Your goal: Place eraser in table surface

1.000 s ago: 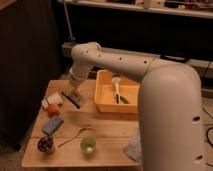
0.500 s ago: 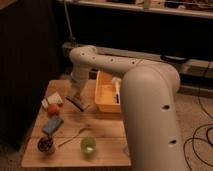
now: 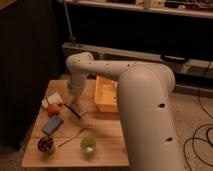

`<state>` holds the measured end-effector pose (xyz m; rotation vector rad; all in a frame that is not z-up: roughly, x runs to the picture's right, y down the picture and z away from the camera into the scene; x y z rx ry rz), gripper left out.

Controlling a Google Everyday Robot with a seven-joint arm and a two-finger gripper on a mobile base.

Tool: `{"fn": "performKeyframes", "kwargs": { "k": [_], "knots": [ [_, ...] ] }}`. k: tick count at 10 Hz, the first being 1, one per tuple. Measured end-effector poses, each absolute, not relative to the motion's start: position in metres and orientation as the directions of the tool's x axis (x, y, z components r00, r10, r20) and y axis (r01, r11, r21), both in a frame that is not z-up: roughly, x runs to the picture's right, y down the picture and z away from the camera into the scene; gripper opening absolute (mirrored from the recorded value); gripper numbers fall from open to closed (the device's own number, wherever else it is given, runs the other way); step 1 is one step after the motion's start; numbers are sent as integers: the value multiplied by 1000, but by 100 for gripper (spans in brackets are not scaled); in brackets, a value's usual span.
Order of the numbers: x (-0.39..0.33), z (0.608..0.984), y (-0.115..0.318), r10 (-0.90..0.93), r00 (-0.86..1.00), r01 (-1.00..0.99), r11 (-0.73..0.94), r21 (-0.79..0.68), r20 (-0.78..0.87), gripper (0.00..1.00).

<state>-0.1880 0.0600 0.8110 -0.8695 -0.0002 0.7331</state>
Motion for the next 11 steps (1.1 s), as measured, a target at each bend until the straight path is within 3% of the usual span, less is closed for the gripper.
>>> {"fn": "performKeyframes", "kwargs": {
  "k": [2,11],
  "knots": [
    [-182,821,71,583,741,-618,398,-678,-333,80],
    [-186,826,76,582,740,-621,402,-672,-336,80]
  ]
}}
